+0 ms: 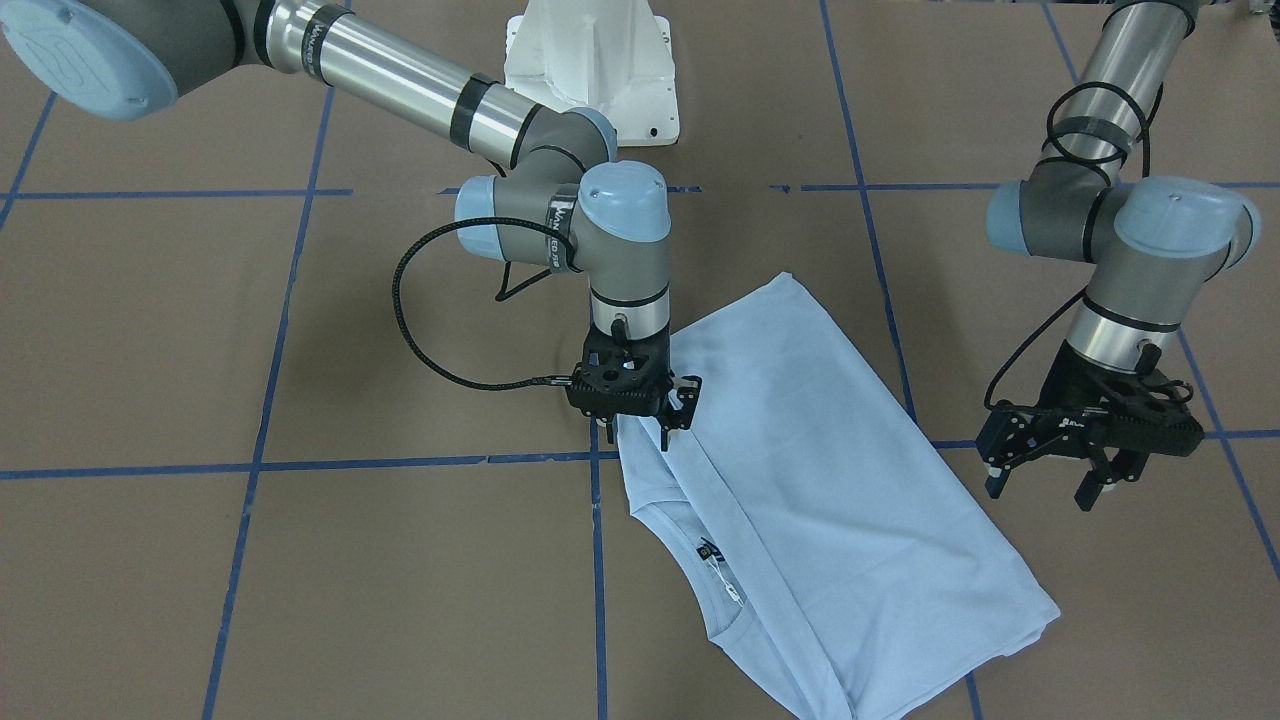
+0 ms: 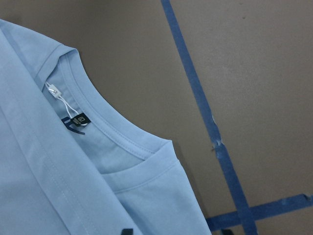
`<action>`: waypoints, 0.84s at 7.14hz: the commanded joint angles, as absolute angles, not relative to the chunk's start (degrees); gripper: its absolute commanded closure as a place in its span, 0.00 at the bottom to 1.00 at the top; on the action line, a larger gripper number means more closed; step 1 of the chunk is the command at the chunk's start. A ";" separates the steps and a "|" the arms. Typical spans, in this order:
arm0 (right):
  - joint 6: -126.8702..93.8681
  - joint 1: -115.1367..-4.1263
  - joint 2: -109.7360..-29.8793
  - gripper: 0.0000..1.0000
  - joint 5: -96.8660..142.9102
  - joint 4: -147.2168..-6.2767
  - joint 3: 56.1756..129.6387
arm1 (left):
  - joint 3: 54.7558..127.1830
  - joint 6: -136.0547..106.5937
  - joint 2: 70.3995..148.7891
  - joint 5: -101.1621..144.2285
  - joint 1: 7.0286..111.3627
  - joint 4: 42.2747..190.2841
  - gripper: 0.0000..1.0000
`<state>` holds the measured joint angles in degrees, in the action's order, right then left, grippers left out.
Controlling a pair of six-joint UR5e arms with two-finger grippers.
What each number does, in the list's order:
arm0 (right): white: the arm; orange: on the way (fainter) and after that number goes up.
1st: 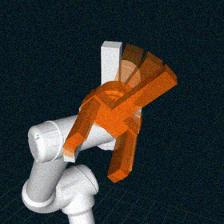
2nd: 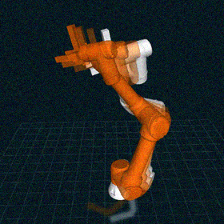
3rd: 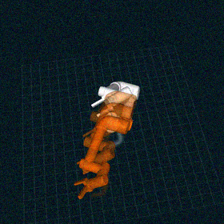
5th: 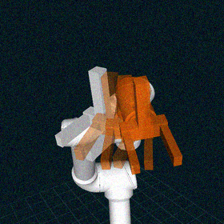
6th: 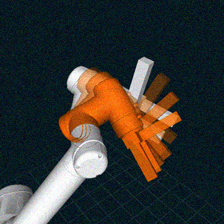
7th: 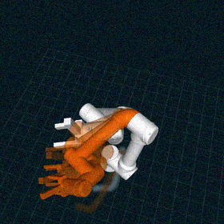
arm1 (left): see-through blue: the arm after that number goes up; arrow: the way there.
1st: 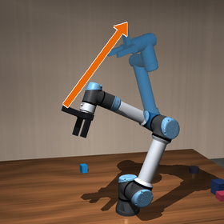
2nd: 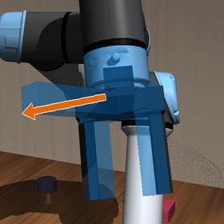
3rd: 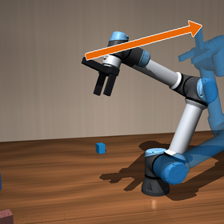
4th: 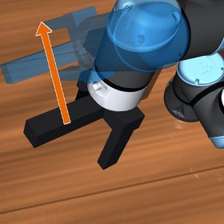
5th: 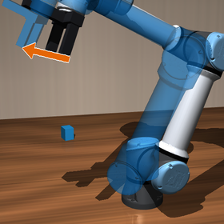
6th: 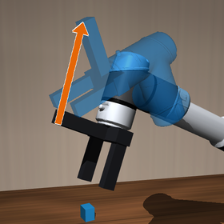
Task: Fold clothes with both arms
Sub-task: 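Hold the shirt corner with the left gripper while the right gripper reaches the collar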
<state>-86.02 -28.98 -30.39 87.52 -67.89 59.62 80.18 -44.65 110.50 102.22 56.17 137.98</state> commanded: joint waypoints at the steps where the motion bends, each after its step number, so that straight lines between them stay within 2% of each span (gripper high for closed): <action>1: -84.56 -28.39 -30.06 0.41 86.40 -68.29 58.45 | 79.98 -44.65 110.48 102.22 56.08 137.90 0.00; 5: -82.53 -27.69 -30.41 0.43 85.25 -70.22 58.45 | 79.89 -44.65 110.48 102.13 56.07 137.90 0.00; 6: -82.53 -27.60 -30.41 0.51 85.25 -70.22 58.45 | 79.89 -44.65 110.39 102.13 56.07 137.90 0.00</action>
<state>-82.58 -27.73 -30.36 85.29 -70.18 58.48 79.91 -44.65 110.45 102.15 56.08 137.90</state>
